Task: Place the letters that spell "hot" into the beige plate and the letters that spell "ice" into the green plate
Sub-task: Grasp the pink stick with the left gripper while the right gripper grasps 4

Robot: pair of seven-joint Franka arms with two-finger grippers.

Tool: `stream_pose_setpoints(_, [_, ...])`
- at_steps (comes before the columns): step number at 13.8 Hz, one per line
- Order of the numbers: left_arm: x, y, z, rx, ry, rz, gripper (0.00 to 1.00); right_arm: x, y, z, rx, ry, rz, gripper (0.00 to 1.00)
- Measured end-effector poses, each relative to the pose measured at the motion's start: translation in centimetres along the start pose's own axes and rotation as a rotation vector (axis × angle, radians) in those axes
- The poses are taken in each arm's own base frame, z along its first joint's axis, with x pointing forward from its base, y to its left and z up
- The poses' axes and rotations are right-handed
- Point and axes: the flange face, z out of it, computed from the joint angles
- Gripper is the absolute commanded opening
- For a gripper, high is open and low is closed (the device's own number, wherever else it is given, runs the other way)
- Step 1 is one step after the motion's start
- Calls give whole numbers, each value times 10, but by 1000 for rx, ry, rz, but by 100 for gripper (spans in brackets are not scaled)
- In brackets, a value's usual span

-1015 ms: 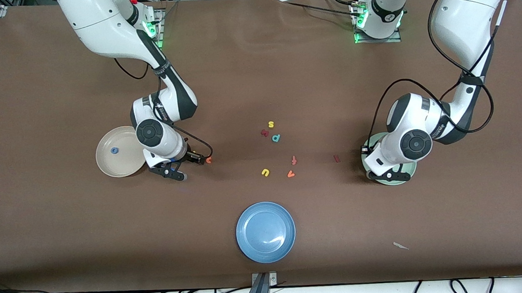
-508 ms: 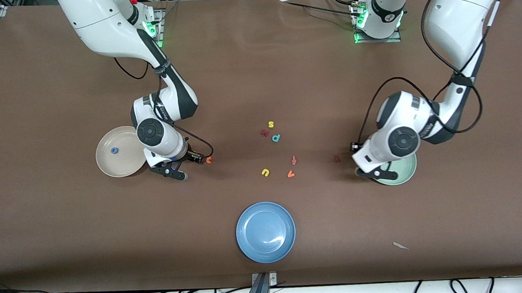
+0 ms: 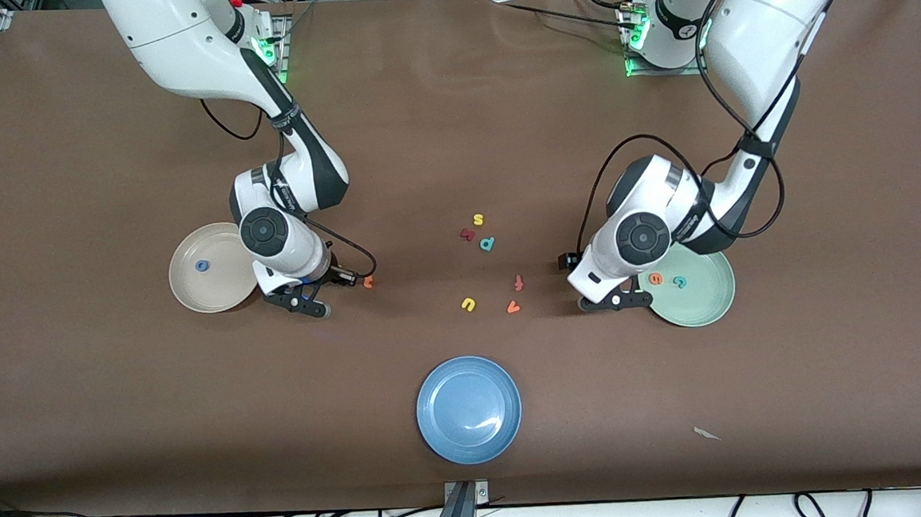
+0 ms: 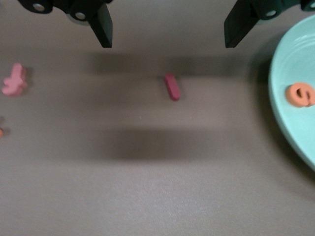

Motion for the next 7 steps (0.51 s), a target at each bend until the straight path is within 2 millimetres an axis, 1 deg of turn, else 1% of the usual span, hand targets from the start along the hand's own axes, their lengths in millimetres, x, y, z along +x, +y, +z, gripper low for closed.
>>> stream_pose_setpoints(1, [6,-5,8,-6,-2,-12,58,0,0,0,0,0,0,10])
stream_pose_setpoints(2, [12,-9,15,-14,0,-22,53,0,0,0,-1,-1,0,10])
stream_pose_setpoints(4, [18,-12,29,-30,2,-31,39,-1,0,-2,-21,-27,-1,10])
stream_pose_setpoints(5, [19,-12,34,-34,1,-32,33,1,0,-7,-38,-48,0,10])
stream_pose_setpoints(6, [20,-10,34,-39,4,-32,16,5,1,-18,-55,-69,2,10])
stream_pose_setpoints(7, [21,-9,31,-42,9,-32,0,13,3,-35,-75,-90,-1,10])
